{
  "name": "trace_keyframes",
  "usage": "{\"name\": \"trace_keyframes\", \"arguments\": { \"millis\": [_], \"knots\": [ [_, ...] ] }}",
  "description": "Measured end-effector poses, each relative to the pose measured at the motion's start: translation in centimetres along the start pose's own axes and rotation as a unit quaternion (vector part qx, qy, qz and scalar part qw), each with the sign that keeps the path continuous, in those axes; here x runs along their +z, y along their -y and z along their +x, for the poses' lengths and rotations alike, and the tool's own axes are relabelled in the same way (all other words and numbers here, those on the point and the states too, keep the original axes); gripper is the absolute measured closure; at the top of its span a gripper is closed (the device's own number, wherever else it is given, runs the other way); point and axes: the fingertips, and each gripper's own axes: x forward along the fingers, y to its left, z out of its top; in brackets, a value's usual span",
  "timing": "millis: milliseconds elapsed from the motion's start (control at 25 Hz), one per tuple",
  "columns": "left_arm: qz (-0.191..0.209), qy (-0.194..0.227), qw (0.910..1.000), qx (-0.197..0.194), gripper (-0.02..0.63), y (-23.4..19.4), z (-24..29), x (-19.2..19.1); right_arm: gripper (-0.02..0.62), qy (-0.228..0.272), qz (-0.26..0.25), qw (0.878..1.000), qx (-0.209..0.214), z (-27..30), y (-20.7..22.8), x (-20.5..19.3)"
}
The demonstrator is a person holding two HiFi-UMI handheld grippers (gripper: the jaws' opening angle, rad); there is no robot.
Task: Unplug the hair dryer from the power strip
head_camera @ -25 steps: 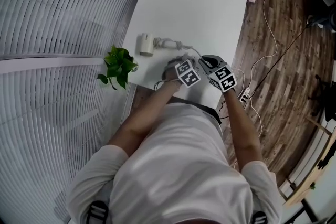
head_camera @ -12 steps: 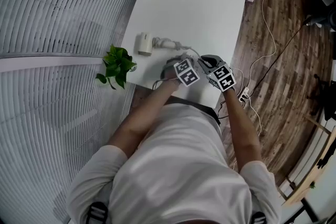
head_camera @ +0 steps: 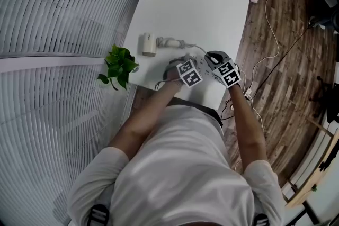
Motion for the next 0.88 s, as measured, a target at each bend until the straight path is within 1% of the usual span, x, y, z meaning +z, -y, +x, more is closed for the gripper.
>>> {"name": "trace_keyframes", "arguments": {
  "millis": [360,680,880],
  "knots": [
    [-0.008,0.003,1.0000,-0.005,0.577,-0.1,-0.1,-0.1,0.529,-0.033,-0.023,0.999,-0.007,1.1,1.7,-0.5],
    [-0.008,0.006,0.9999,-0.003,0.577,-0.2,0.1,-0.2,0.529,-0.049,-0.022,0.999,-0.006,2.2,1.9,-2.1],
    [-0.016,0.009,0.9998,-0.006,0.577,-0.3,0.1,-0.2,0.529,-0.055,-0.020,0.998,-0.004,2.6,1.9,-2.8]
  ]
}}
